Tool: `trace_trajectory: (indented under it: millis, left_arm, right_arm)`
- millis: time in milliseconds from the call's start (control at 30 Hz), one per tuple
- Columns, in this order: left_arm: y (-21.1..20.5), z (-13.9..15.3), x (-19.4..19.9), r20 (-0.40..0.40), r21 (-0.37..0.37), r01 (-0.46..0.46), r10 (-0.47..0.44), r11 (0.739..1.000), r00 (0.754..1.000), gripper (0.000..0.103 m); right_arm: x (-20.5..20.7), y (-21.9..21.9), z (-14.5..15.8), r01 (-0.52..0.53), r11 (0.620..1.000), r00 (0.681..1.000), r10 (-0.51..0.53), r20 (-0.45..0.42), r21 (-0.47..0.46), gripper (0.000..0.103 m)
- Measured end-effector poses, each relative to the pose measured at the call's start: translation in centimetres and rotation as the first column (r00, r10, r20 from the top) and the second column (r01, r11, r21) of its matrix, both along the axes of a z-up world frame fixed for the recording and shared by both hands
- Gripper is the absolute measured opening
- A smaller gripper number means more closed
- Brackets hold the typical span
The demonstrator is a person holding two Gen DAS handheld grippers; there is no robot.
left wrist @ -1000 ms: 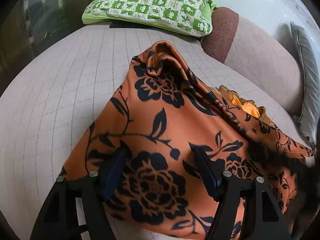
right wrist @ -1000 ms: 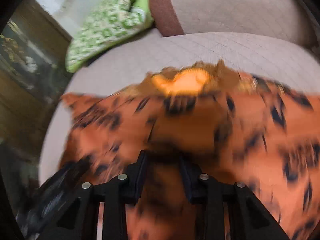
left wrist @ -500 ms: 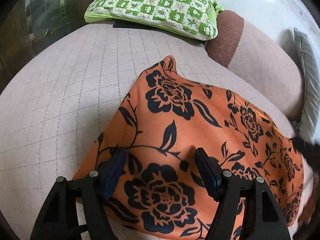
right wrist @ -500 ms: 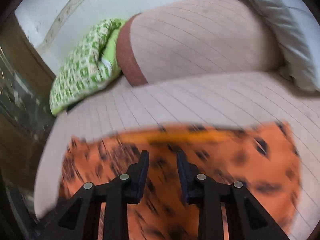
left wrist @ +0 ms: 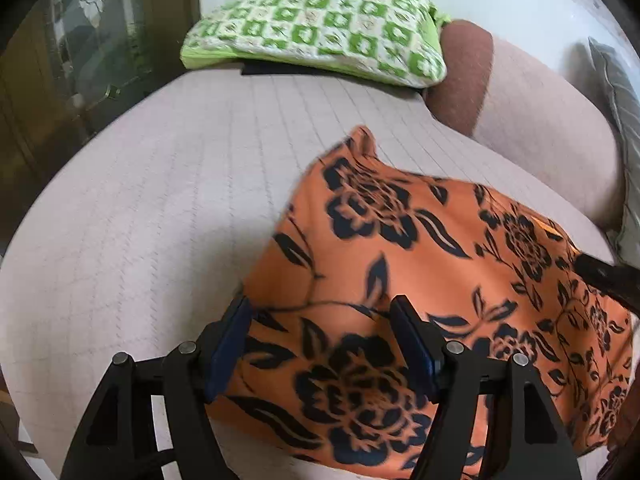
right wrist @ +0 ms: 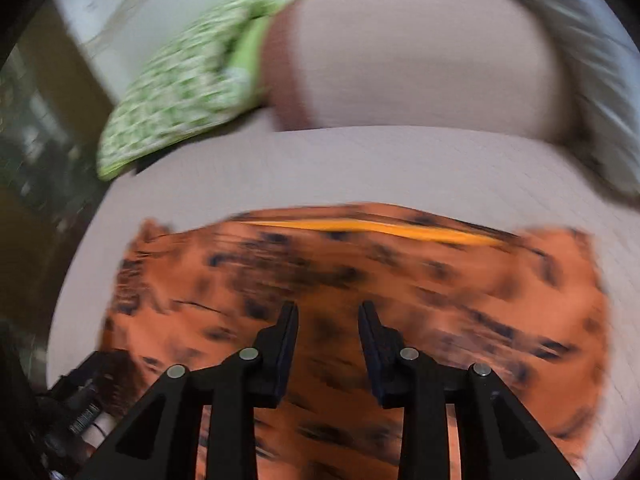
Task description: Fold small clothes
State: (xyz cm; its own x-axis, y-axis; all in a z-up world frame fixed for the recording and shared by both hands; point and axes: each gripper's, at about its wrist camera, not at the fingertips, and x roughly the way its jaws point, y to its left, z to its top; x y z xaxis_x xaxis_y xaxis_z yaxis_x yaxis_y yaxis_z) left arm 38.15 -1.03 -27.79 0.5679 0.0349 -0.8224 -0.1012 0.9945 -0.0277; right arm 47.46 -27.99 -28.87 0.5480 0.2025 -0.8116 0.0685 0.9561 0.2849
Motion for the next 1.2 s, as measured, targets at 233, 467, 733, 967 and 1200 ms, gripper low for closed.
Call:
trace_trajectory:
  millis: [233,467,733,967,1200]
  left_arm:
    - [2.0,1.0,0.1,0.074,0.092,-0.06,0.054,0.994,0.996,0.072]
    - [2.9,2.7,-0.5,0.151,0.096,-0.093,0.078,0.991,0.985,0.072]
    - [2.0,3.9,-1.4,0.179,0.066,-0.09,0.077,0.994,0.981,0.072]
    - [0.5,4.2,-1.9,0.194,0.059,-0.075,0.062,0.995,0.979,0.073]
    - [-2.3,2.8,-1.6,0.132,0.065,0.003,-0.011,0.998,0.991,0.082]
  right_arm:
    - [6.4,8.4,-4.5,-0.122,0.992,0.99,0.124,-0.072,0.038,0.035]
    - [5.1,7.0,-3.2,-0.06,0.995,0.998,0.06,-0.001,0.083,0.035]
    - [-3.9,1.0,0.6,-0.005,1.0,0.999,0.004,0.041,0.031,0.035]
    - [-11.5,-3.6,0.2,0.084,0.995,0.996,-0.085,-0.013,-0.053,0.035]
    - [-15.5,-6.8,-3.7,0.153,0.988,0.985,-0.153,-0.076,-0.002,0.034]
